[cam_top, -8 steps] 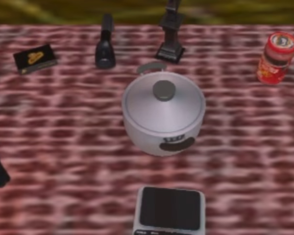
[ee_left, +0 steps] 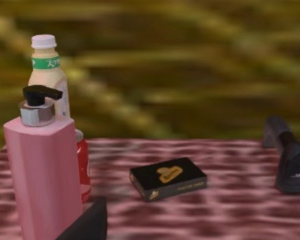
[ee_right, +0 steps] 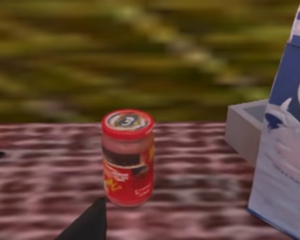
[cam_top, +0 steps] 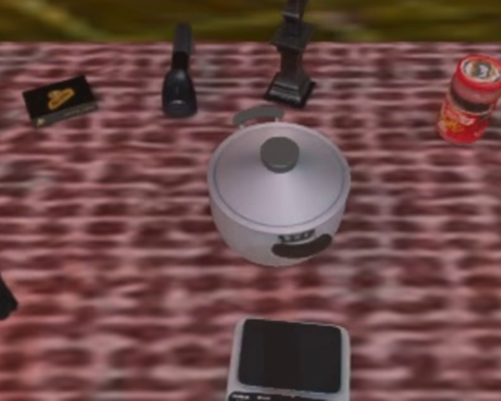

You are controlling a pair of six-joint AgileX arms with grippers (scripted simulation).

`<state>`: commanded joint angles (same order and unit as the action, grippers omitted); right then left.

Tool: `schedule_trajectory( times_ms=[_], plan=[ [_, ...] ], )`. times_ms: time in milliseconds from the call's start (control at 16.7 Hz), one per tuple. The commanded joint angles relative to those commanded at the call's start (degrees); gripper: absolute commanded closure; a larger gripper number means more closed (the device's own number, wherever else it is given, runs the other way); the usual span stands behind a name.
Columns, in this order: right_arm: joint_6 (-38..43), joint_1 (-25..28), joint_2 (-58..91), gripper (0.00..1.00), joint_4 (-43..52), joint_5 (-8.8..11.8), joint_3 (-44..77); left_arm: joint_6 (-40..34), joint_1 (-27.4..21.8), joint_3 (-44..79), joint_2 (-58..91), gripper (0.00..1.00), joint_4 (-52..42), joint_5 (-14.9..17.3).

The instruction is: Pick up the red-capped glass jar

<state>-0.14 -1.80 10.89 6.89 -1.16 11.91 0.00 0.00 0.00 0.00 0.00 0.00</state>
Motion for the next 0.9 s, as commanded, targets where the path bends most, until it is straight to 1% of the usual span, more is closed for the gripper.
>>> schedule_trajectory(
  times_ms=[180,420,660,900],
  plan=[
    [-0.5,-1.1,12.0,0.0,7.3,-0.5,12.4,0.0,0.0,0.0,0.0,0.0,0.0,0.0],
    [-2.0,-2.1,33.0,0.0,19.4,-0.6,32.8,0.0,0.0,0.0,0.0,0.0,0.0,0.0],
    [-4.5,-2.1,57.4,0.0,32.3,0.2,55.4,0.0,0.0,0.0,0.0,0.0,0.0,0.0],
    [-7.7,-1.4,82.5,0.0,44.0,1.5,78.5,0.0,0.0,0.0,0.0,0.0,0.0,0.0]
  ],
)
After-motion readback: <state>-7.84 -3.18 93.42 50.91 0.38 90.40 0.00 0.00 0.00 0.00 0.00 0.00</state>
